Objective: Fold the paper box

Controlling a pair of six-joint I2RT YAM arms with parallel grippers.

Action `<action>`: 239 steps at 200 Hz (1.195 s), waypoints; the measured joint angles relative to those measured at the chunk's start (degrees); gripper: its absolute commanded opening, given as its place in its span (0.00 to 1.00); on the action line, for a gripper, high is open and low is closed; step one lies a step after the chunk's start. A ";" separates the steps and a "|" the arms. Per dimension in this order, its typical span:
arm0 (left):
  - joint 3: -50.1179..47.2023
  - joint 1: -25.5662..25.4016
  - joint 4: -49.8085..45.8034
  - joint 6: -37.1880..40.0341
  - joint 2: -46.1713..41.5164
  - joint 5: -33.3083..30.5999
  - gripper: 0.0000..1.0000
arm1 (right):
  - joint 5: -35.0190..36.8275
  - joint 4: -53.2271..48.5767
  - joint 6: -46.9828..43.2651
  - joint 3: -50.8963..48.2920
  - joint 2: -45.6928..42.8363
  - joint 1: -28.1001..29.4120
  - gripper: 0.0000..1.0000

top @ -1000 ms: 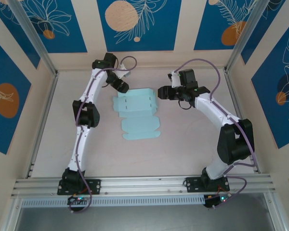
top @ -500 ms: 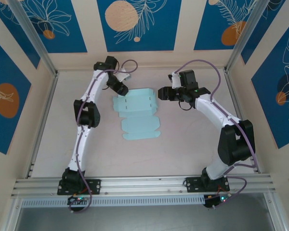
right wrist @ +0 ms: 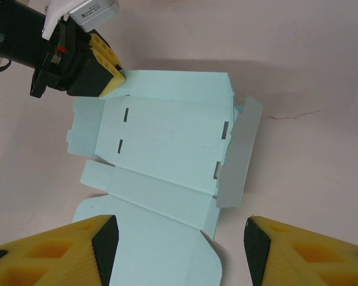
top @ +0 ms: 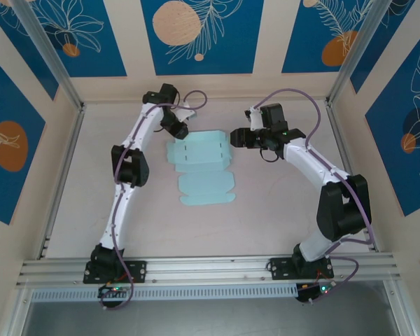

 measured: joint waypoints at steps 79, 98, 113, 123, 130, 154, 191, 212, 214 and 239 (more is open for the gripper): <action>-20.98 -6.16 9.31 2.05 -12.87 -4.61 0.11 | -0.81 -0.46 4.39 -2.97 -3.43 -5.64 0.56; -37.79 -9.42 18.64 2.19 -24.09 -7.19 0.11 | -3.17 -0.59 6.29 -3.93 -4.22 -9.27 0.56; -50.10 -11.82 27.06 1.81 -32.81 -8.81 0.11 | -5.38 -0.90 7.39 -4.31 -4.37 -11.69 0.56; -57.05 -13.31 32.46 1.46 -37.73 -10.32 0.11 | -6.86 -1.29 7.96 -4.37 -4.37 -12.94 0.56; -61.94 -14.23 36.70 1.20 -40.94 -11.63 0.11 | -7.80 -1.66 8.13 -4.37 -4.37 -13.42 0.55; -77.94 -17.29 50.66 0.37 -50.16 -17.25 0.11 | -10.78 -3.48 8.52 -4.35 -4.37 -13.35 0.55; -100.69 -22.45 73.42 -0.28 -59.63 -28.13 0.11 | -12.96 -6.38 8.59 -4.37 -4.52 -12.20 0.55; -109.50 -24.94 84.41 1.11 -63.32 -32.59 0.11 | -13.86 -7.30 8.66 -4.76 -5.62 -11.43 0.55; -110.20 -25.14 85.42 1.29 -63.69 -32.94 0.11 | -13.92 -7.39 8.68 -4.83 -5.81 -11.32 0.55; -116.28 -26.84 96.70 3.98 -66.45 -35.36 0.11 | -14.27 -7.91 9.25 -6.43 -8.72 -10.10 0.55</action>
